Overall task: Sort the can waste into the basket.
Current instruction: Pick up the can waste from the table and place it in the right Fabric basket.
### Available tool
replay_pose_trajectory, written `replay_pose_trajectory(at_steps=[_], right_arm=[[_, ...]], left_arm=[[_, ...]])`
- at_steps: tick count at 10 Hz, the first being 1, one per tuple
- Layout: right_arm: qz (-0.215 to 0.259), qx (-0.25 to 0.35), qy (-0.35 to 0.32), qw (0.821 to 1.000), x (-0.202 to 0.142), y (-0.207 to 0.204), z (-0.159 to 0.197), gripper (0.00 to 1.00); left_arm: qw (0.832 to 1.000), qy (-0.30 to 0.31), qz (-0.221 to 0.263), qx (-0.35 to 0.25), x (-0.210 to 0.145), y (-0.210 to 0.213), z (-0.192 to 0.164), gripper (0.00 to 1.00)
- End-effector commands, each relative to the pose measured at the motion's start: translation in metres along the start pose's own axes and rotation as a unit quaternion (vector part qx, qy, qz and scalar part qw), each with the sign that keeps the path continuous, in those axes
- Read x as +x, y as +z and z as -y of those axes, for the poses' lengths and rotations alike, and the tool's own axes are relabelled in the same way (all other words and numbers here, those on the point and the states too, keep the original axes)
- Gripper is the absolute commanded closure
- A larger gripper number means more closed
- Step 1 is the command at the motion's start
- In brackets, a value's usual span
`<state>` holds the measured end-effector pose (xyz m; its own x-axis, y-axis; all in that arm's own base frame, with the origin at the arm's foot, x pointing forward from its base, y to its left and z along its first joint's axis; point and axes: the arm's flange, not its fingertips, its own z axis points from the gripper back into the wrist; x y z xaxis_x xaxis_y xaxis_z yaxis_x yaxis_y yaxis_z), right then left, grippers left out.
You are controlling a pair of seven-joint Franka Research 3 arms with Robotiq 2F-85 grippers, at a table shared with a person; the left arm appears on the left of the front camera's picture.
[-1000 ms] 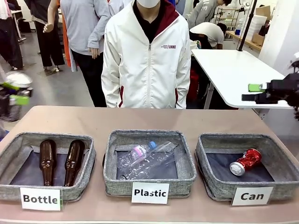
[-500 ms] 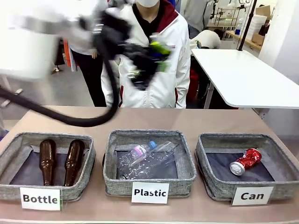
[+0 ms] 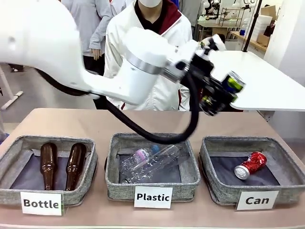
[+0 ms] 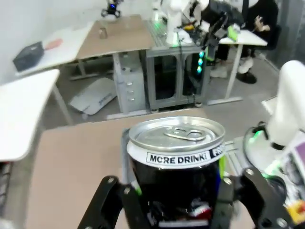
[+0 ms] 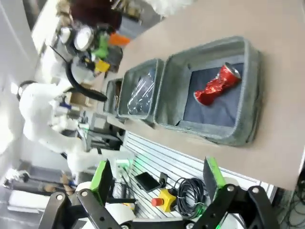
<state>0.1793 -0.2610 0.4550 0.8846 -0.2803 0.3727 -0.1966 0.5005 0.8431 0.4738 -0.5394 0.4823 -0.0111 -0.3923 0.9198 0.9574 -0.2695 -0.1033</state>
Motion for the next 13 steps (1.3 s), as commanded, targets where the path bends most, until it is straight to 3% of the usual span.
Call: replay_pose_trajectory(at_steps=[1,2,5,9,10,11,13], right_arm=[[0.031,0.026,-0.045,0.998,0.019,0.003,0.019,0.00],[0.000,0.000,0.000,1.000,0.000,0.000,0.000,0.00],[0.000,0.000,0.000,1.000,0.000,0.000,0.000,0.00],[0.000,0.000,0.000,1.000,0.000,0.000,0.000,0.00],[0.000,0.000,0.000,1.000,0.000,0.000,0.000,0.00],[0.000,0.000,0.000,1.000,0.000,0.000,0.000,0.00],[0.000,0.000,0.000,1.000,0.000,0.000,0.000,0.00]], left_arm=[[1.000,-0.006,0.004,-0.016,0.013,-0.042,-0.010,1.00],[0.999,-0.024,-0.040,-0.012,0.007,-0.074,-0.008,1.00],[0.991,-0.014,-0.118,-0.059,-0.011,-0.105,-0.017,1.00],[0.988,-0.004,-0.137,-0.073,-0.010,-0.114,-0.021,1.00],[0.990,-0.001,-0.125,-0.066,-0.009,-0.113,-0.022,0.78],[0.990,0.000,-0.124,-0.070,-0.009,-0.114,-0.022,0.40],[0.990,0.005,-0.123,-0.066,-0.009,-0.114,-0.021,0.00]])
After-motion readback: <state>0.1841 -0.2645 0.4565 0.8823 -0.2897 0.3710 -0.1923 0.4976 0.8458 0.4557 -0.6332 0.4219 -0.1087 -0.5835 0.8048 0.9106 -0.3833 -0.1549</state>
